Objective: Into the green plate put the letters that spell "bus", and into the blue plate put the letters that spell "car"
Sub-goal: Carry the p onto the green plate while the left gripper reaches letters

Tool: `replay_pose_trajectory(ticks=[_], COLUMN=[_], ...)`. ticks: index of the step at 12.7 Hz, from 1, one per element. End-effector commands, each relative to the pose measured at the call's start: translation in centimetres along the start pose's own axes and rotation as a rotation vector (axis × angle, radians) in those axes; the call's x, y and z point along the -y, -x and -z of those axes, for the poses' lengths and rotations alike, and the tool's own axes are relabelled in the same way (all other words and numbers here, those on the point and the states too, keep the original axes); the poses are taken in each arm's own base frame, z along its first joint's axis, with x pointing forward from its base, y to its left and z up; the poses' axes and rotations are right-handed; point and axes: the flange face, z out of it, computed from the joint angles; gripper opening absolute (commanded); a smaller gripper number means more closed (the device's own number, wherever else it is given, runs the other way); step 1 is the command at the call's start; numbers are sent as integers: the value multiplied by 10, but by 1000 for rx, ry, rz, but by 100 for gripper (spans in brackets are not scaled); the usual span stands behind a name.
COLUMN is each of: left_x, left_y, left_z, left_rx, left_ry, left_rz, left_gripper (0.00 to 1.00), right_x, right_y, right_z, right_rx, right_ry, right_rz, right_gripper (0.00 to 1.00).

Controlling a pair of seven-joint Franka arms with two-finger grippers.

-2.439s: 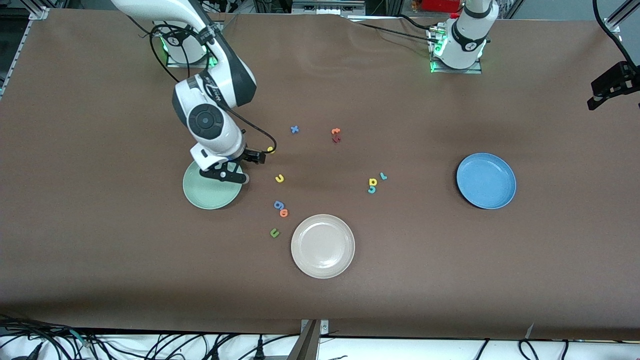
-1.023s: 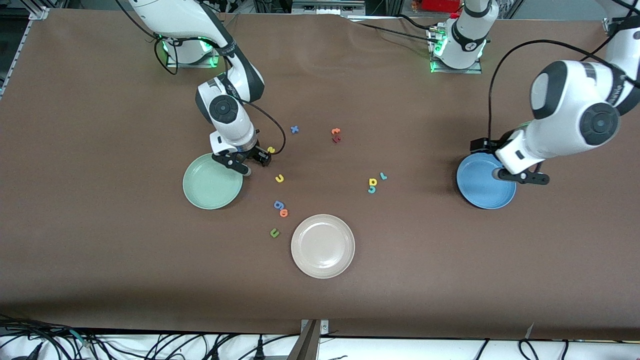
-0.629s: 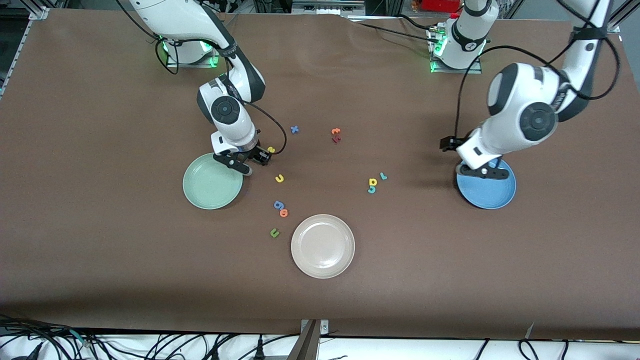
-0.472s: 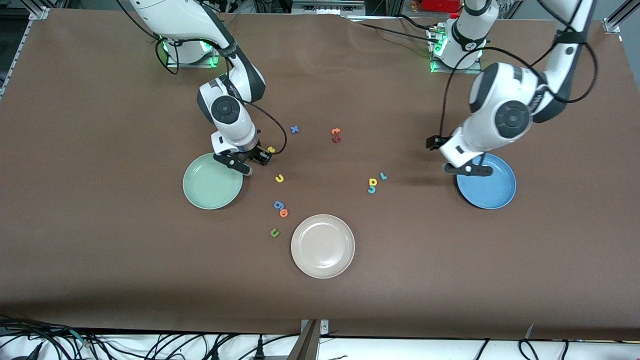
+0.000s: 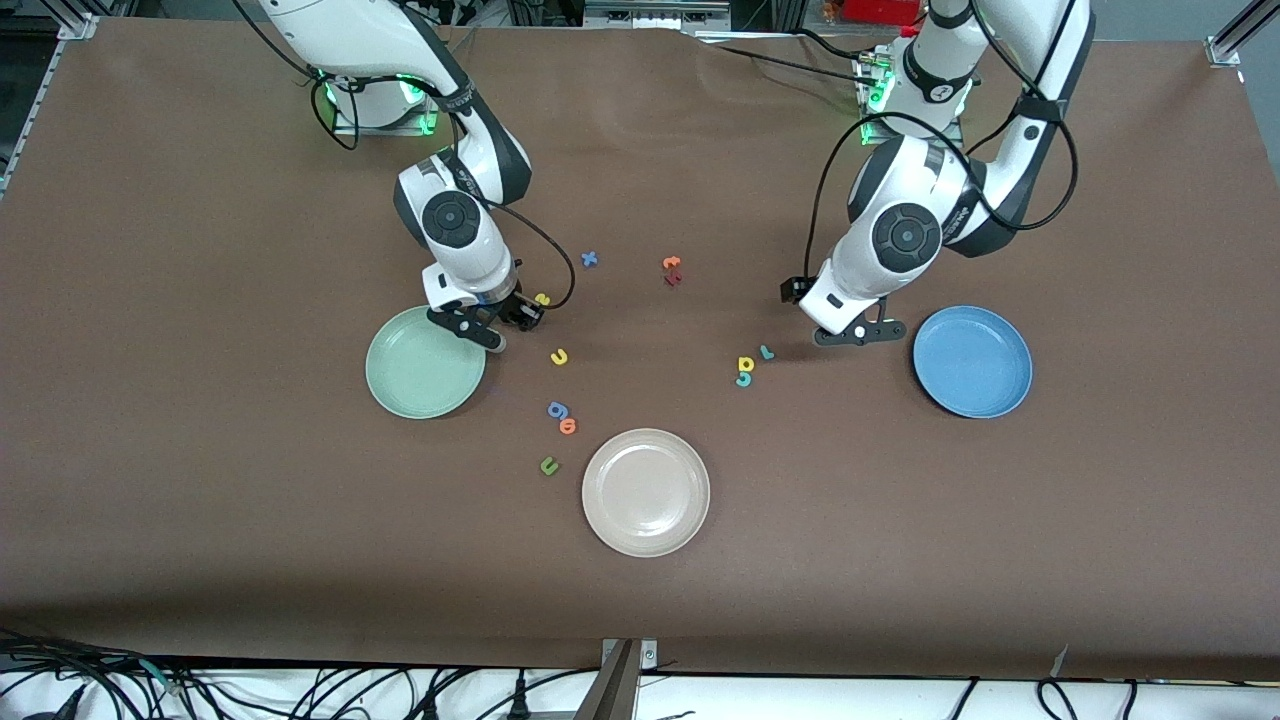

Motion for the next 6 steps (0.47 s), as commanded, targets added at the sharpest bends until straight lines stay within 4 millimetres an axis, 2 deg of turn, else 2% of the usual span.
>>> replay_pose_trajectory(ticks=[1,3,5,6], left_x=[-16,-28,-39,-43], left_y=[1,0,-1,-2], left_z=[-28,-40,-54,-59], left_rx=[-39,-90,-123,-131], left_ry=[57,80,97,103], left_rz=[65,120,150,189], left_gripper=[95,93,90,86], right_x=[1,-19,-51,-61], right_y=[-38,-74,-105,-113], right_z=[53,67,56,47], right_rx=[8,19,27,38], right_ry=[75,115,133,139], right_rz=[72,142,193,190], right_gripper=[16,16,16,17])
